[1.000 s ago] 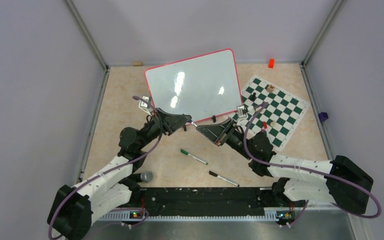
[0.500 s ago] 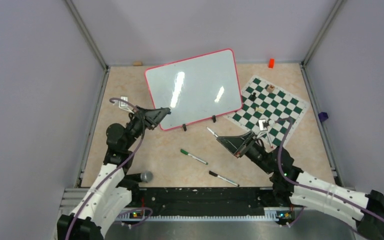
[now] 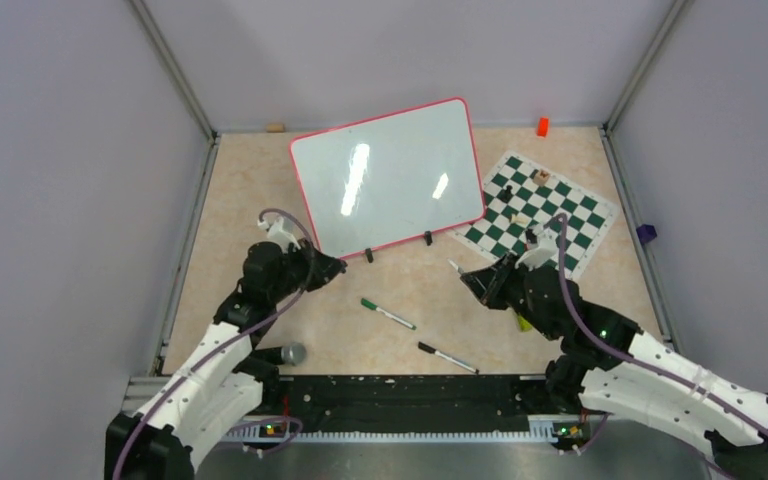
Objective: Write a sentence on the whiteboard
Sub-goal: Place the pen cap at the center of the board.
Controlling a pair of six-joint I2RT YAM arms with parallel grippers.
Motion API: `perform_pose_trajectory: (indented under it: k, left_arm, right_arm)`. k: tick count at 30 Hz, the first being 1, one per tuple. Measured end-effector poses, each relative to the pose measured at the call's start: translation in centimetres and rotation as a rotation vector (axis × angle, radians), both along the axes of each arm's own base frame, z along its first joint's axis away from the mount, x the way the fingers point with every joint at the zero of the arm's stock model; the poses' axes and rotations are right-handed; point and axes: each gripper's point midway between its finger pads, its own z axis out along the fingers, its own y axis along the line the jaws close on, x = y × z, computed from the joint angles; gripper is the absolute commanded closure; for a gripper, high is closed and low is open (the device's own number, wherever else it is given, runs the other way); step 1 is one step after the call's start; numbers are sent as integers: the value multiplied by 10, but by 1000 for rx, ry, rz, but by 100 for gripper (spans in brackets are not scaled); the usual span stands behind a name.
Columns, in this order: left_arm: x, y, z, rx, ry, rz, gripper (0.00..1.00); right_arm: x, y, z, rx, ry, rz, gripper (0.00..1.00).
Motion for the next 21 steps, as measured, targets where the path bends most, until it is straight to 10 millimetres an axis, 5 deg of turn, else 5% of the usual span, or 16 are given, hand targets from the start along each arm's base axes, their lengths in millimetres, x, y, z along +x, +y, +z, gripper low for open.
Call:
perform_pose_trajectory:
  k: [5, 12, 21]
  left_arm:
    - [-26, -15, -47, 168, 113, -67, 100]
    - [-33, -3, -82, 239, 186, -26, 100]
    - [-45, 4, -125, 292, 295, -23, 100]
  right_arm:
    - [3, -4, -14, -208, 109, -15, 100]
    - [-1, -10, -56, -449, 273, -11, 100]
    - [-10, -22, -52, -371, 314, -78, 100]
